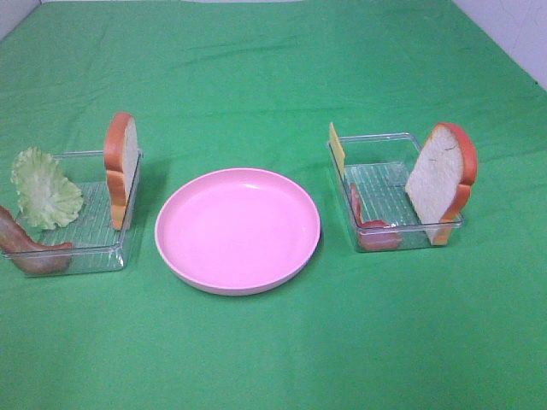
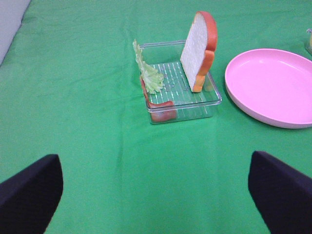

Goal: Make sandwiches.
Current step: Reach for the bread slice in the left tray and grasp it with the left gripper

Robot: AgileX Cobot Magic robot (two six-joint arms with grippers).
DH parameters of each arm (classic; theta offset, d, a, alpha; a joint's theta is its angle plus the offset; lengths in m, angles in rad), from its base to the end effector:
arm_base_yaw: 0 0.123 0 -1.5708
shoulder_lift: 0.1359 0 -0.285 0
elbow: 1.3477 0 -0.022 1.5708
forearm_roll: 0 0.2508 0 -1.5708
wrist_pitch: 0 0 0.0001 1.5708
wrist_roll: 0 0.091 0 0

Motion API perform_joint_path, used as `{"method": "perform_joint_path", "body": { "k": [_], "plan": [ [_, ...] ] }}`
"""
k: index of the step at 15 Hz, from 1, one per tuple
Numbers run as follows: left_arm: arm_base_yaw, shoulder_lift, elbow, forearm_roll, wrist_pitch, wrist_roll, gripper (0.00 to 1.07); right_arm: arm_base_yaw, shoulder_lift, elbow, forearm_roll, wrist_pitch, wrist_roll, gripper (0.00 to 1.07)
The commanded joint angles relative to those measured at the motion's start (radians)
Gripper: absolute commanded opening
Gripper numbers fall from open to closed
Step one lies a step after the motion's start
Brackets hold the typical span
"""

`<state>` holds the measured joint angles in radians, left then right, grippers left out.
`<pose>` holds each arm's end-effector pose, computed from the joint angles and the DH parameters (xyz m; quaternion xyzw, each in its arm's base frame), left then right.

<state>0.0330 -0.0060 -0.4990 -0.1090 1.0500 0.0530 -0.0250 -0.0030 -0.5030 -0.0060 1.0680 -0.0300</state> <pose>-0.0052 -0.0088 0.2782 0.0104 0.8478 -0.0317 0.5293 -0.0060 -0.0003 0.2775 -0.0020 0.8536 -0.0173 0.5207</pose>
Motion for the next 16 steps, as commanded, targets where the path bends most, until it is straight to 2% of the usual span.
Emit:
{"method": "perform_joint_path", "body": {
  "k": [1, 14, 16],
  "plan": [
    [-0.005, -0.018, 0.002, -0.001, -0.006, -0.002, 0.96, -0.002, 0.003, 0.000, -0.002, -0.011, 0.012, 0.97],
    [-0.005, -0.018, 0.001, 0.029, -0.006, -0.001, 0.96, -0.002, 0.003, 0.000, -0.002, -0.011, 0.012, 0.97],
    [-0.005, 0.039, -0.047, 0.028, 0.024, -0.001, 0.96, -0.002, 0.003, 0.000, -0.002, -0.011, 0.012, 0.97]
  ]
}}
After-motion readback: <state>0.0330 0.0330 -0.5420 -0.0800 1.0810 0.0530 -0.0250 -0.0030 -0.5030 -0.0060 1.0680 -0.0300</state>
